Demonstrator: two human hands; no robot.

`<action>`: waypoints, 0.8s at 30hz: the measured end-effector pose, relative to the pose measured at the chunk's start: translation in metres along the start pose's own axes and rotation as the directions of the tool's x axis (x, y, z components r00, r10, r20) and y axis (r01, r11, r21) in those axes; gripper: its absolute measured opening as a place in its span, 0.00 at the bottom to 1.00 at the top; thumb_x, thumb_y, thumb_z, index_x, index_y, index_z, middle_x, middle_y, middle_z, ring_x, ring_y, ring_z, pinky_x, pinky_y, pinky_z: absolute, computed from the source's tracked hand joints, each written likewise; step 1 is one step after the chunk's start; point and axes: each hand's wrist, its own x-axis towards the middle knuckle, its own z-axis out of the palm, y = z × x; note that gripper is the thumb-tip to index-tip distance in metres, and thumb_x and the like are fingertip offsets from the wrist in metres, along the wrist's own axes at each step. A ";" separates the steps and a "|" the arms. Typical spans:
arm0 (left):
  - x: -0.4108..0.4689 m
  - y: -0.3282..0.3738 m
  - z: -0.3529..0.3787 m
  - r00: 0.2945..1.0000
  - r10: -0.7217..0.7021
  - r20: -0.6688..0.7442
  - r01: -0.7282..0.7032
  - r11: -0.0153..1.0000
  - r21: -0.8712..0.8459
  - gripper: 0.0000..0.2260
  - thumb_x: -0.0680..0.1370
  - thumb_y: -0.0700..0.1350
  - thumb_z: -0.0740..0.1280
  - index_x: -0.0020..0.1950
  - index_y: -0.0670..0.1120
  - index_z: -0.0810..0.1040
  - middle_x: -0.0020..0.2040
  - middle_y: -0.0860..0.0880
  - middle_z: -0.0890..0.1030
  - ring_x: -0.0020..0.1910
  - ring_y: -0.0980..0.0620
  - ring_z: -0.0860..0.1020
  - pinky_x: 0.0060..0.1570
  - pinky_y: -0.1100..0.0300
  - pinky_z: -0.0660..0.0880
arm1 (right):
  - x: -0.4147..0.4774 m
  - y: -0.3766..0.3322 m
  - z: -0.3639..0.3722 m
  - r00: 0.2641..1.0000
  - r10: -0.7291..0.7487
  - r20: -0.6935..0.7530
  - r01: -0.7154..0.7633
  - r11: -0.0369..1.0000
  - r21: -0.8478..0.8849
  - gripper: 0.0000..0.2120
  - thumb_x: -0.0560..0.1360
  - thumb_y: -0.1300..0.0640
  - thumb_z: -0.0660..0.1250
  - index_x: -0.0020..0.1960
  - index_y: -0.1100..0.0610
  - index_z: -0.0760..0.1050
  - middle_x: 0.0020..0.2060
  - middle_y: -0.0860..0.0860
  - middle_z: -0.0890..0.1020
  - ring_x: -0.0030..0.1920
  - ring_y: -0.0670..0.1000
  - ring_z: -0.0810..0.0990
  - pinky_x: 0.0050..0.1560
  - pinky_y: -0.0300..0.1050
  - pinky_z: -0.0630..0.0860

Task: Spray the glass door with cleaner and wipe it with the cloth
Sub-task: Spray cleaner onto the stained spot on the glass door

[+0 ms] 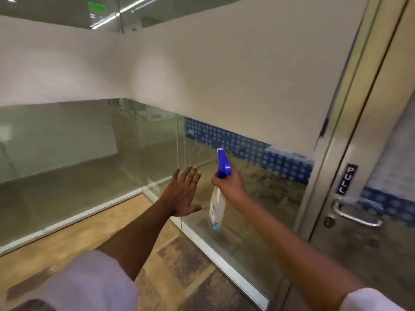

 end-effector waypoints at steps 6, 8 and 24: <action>0.091 0.072 -0.020 0.969 0.205 -0.137 -0.207 0.978 -0.001 0.46 0.72 0.72 0.50 0.77 0.38 0.55 0.77 0.36 0.57 0.77 0.37 0.55 0.73 0.35 0.50 | -0.007 0.012 -0.092 0.965 -0.013 -0.262 -0.019 0.993 -0.117 0.11 0.71 0.67 0.70 0.50 0.57 0.73 0.37 0.50 0.76 0.36 0.46 0.75 0.37 0.39 0.71; 0.118 0.102 -0.029 0.947 0.257 -0.191 -0.266 0.964 -0.019 0.45 0.72 0.71 0.53 0.76 0.37 0.58 0.76 0.35 0.61 0.75 0.36 0.58 0.72 0.34 0.53 | -0.015 0.014 -0.124 0.938 -0.085 -0.337 0.010 0.976 -0.219 0.09 0.73 0.64 0.70 0.49 0.56 0.73 0.37 0.50 0.77 0.36 0.46 0.76 0.36 0.38 0.72; 0.303 0.375 -0.153 0.716 0.354 -0.602 -0.490 0.869 -0.070 0.40 0.76 0.68 0.49 0.74 0.37 0.62 0.75 0.34 0.61 0.76 0.34 0.56 0.72 0.32 0.50 | -0.060 0.007 -0.397 0.658 -0.211 -0.723 0.010 0.962 -0.271 0.16 0.73 0.66 0.65 0.46 0.43 0.71 0.49 0.55 0.78 0.43 0.62 0.81 0.35 0.52 0.83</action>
